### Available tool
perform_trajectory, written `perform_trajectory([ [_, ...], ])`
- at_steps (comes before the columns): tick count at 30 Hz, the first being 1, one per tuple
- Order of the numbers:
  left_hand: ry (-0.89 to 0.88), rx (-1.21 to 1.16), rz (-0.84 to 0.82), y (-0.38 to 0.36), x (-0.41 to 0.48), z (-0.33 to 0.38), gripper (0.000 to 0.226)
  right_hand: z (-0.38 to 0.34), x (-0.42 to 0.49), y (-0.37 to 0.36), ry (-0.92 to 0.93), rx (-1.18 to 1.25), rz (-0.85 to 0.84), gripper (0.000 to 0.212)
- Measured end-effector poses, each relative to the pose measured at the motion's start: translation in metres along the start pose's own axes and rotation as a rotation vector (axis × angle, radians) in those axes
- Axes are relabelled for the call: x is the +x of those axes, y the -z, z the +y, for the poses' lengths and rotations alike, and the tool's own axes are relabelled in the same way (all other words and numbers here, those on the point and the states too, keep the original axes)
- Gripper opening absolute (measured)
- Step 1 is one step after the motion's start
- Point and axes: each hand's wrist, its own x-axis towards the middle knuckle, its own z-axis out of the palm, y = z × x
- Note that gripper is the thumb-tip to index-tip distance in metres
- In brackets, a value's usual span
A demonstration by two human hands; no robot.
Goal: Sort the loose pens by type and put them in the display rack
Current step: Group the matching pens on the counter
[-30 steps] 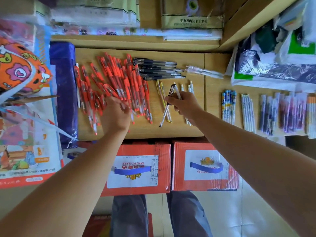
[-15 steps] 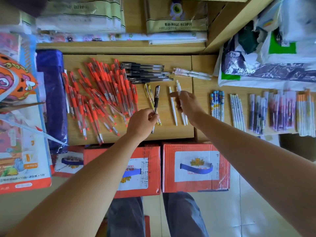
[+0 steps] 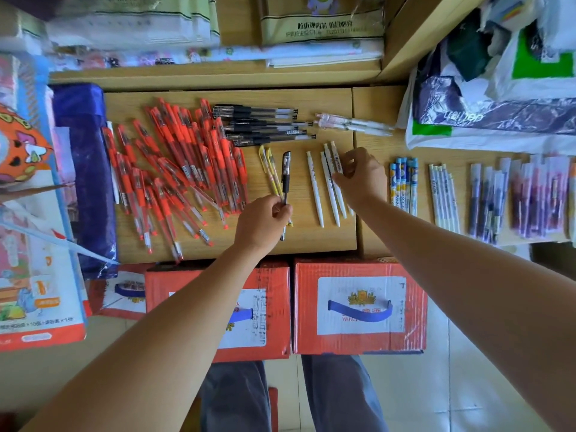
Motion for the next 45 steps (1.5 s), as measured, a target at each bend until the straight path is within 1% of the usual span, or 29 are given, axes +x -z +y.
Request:
perform_trajectory([
  [5, 0.022, -0.038, 0.007, -0.002, 0.002, -0.001, 0.023, 0.004, -0.01, -0.001, 0.069, 0.039, -0.091, 0.022],
  [9, 0.037, -0.081, 0.007, -0.005, 0.005, -0.004, 0.026, 0.007, -0.013, 0.001, 0.066, 0.075, -0.065, 0.018],
  [12, 0.038, -0.113, 0.009, -0.008, 0.006, 0.001, 0.023, 0.01, -0.013, 0.004, 0.099, 0.128, -0.082, 0.016],
  [16, 0.012, -0.113, 0.006, -0.011, 0.009, 0.013, 0.021, 0.007, -0.014, 0.01, 0.108, 0.209, -0.091, 0.017],
  [18, 0.002, -0.11, 0.003, -0.013, 0.011, 0.019, 0.022, 0.002, -0.014, 0.013, 0.098, 0.269, -0.151, 0.021],
  [21, -0.028, -0.074, 0.005, -0.016, 0.015, 0.026, 0.02, -0.011, -0.016, 0.017, 0.099, 0.341, -0.346, 0.024],
  [22, -0.049, -0.063, 0.002, -0.016, 0.015, 0.029, 0.019, -0.014, -0.016, 0.016, 0.116, 0.332, -0.378, 0.022],
  [25, -0.098, -0.049, 0.003, -0.012, 0.018, 0.036, 0.023, -0.025, -0.011, 0.015, 0.175, 0.336, -0.375, 0.009],
  [27, -0.134, 0.02, 0.062, -0.003, 0.023, 0.034, 0.026, -0.036, 0.001, 0.017, 0.187, 0.393, -0.368, 0.01],
  [28, -0.172, 0.113, 0.125, 0.003, 0.027, 0.029, 0.025, -0.043, 0.008, 0.019, 0.198, 0.39, -0.356, 0.013],
  [30, -0.229, 0.353, 0.255, 0.019, 0.036, 0.018, 0.022, -0.059, 0.023, 0.021, 0.28, 0.328, -0.311, 0.016],
  [31, -0.237, 0.454, 0.292, 0.027, 0.039, 0.011, 0.021, -0.067, 0.03, 0.022, 0.343, 0.278, -0.292, 0.017],
  [33, -0.238, 0.614, 0.305, 0.042, 0.043, -0.001, 0.021, -0.084, 0.043, 0.019, 0.444, 0.128, -0.271, 0.02],
  [35, -0.252, 0.713, 0.273, 0.051, 0.042, -0.013, 0.018, -0.098, 0.054, 0.012, 0.486, -0.015, -0.245, 0.029],
  [37, -0.285, 0.737, 0.238, 0.056, 0.04, -0.023, 0.017, -0.107, 0.063, 0.001, 0.522, -0.121, -0.228, 0.033],
  [39, -0.3, 0.741, 0.243, 0.059, 0.038, -0.031, 0.023, -0.114, 0.069, -0.008, 0.547, -0.184, -0.211, 0.034],
  [41, -0.308, 0.73, 0.266, 0.063, 0.037, -0.037, 0.025, -0.118, 0.072, -0.017, 0.557, -0.21, -0.184, 0.033],
  [45, -0.338, 0.725, 0.255, 0.069, 0.037, -0.051, 0.027, -0.125, 0.074, -0.03, 0.566, -0.212, -0.157, 0.033],
])
